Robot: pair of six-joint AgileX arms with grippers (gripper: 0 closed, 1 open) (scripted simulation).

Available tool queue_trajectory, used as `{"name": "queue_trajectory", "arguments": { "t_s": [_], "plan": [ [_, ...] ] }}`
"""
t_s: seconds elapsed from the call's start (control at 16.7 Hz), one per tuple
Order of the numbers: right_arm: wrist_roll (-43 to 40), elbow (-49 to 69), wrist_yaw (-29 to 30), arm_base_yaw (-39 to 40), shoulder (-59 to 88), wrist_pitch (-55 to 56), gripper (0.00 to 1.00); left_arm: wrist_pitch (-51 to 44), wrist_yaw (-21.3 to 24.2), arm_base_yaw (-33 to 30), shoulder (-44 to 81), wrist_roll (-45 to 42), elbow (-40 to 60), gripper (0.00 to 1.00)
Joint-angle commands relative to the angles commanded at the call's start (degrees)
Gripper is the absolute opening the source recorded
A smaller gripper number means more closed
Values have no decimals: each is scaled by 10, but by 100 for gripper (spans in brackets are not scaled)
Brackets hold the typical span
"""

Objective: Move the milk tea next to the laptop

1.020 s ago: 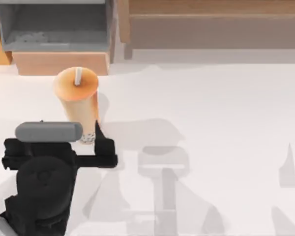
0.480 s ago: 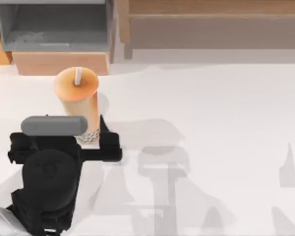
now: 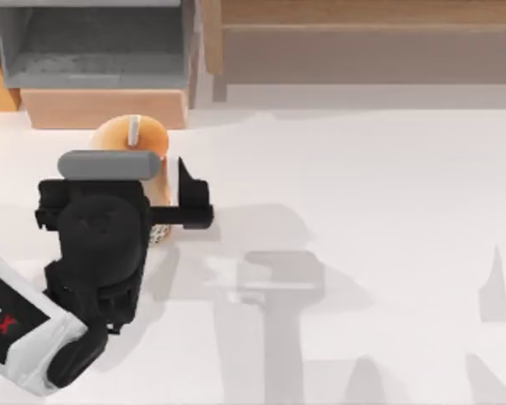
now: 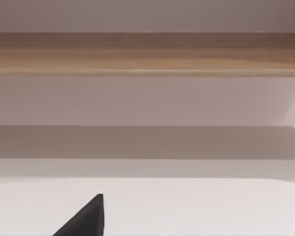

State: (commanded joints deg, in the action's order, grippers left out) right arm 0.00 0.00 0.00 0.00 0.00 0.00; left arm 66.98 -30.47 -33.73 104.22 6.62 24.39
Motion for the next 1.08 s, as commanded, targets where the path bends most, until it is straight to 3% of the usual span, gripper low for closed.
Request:
{"name": "queue_trajectory", "arguments": {
  "t_s": [0.18,0.96,1.08],
  "plan": [
    [0,0,0,0,0,0,100,0,0,0,1,0,0,100],
    [0,0,0,0,0,0,100,0,0,0,1,0,0,2],
    [0,0,0,0,0,0,100,0,0,0,1,0,0,0]
  ]
}}
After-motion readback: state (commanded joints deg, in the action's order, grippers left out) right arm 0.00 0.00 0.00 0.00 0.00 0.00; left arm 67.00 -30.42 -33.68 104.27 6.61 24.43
